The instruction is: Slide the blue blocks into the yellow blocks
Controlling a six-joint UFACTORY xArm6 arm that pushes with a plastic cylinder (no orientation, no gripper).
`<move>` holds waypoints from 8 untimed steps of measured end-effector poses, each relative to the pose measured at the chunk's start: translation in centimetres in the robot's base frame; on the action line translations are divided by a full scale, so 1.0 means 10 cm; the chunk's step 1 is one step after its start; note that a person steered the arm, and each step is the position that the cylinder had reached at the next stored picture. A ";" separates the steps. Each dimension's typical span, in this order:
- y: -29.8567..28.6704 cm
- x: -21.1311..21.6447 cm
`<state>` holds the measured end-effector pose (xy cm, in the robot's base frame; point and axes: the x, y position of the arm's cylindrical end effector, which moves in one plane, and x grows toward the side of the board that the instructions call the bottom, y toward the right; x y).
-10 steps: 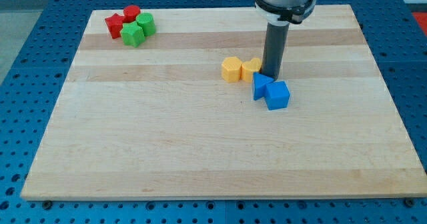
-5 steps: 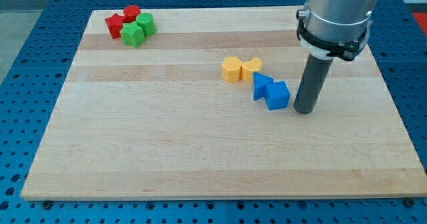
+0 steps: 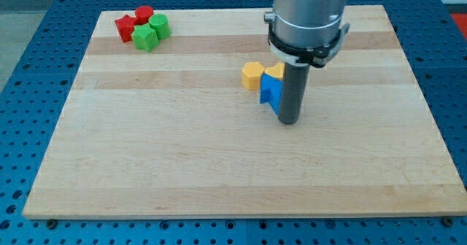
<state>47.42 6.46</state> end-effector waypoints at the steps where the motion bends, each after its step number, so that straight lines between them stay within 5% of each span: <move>1: -0.10 -0.04; 6: 0.10 0.21; 8: 0.49 -0.16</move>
<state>45.81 11.36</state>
